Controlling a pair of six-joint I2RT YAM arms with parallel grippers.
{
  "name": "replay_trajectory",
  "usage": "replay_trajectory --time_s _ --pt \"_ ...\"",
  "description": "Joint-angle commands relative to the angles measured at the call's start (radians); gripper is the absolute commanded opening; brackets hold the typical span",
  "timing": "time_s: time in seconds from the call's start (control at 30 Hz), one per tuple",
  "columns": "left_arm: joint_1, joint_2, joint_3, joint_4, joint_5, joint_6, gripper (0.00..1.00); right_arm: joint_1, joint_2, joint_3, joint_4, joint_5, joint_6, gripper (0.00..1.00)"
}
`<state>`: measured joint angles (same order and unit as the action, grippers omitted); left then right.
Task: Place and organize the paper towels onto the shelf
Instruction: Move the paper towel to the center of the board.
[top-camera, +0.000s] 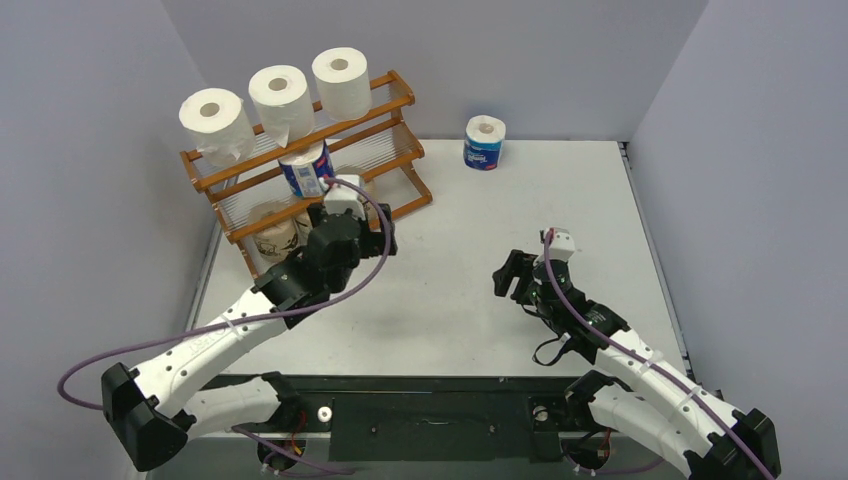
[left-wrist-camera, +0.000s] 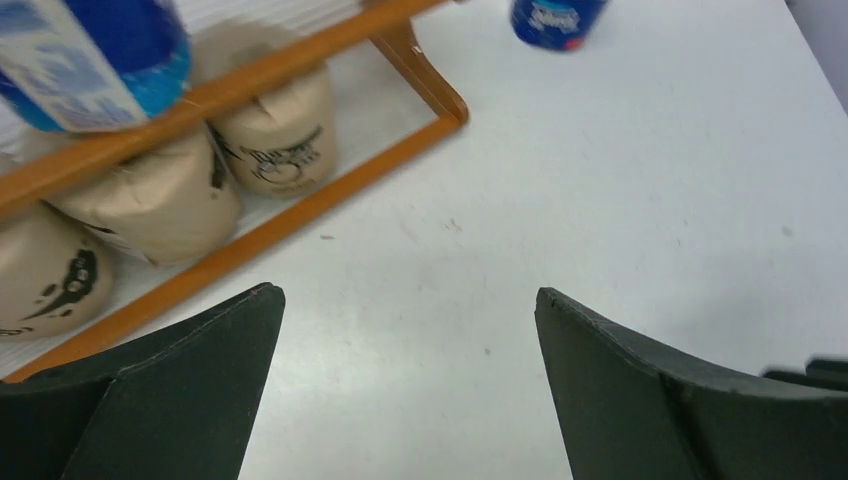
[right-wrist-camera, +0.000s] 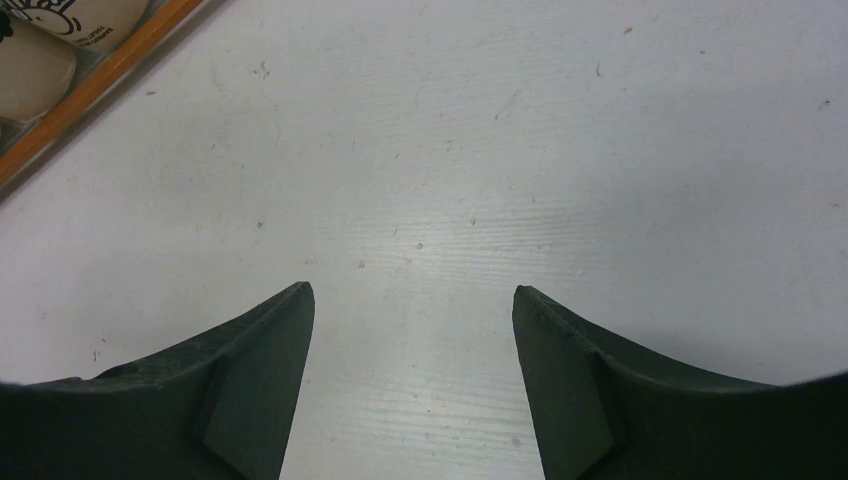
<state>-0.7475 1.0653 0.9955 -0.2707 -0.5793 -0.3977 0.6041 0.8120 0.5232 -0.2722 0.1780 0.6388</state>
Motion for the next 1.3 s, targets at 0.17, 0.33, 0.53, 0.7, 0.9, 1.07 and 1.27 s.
replay_trajectory --time_s 0.17,0.33,0.53,0.7,0.9,1.07,1.27 --pt "-0.208 -0.025 -0.12 -0.006 0.043 -0.079 0.96 0.008 -0.051 -0.031 0.091 0.11 0.056 0.68" --pt "-0.21 -0.061 -0.229 0.054 0.108 -0.131 0.96 0.009 -0.044 -0.015 0.108 0.145 0.073 0.72" --pt "-0.21 -0.127 -0.366 0.15 0.182 -0.206 0.96 0.009 -0.049 0.012 0.087 0.367 0.149 0.75" --pt "-0.212 -0.165 -0.427 0.17 0.209 -0.254 0.96 0.006 -0.014 0.021 0.185 0.43 0.121 0.72" --pt "-0.211 -0.204 -0.471 0.178 0.218 -0.297 0.96 -0.049 0.119 0.119 0.219 0.414 0.117 0.71" --pt "-0.211 -0.251 -0.512 0.181 0.2 -0.335 0.96 -0.199 0.247 0.208 0.202 0.335 0.191 0.78" --pt "-0.213 -0.271 -0.517 0.148 0.175 -0.337 0.96 -0.257 0.38 0.263 0.328 0.34 0.194 0.79"
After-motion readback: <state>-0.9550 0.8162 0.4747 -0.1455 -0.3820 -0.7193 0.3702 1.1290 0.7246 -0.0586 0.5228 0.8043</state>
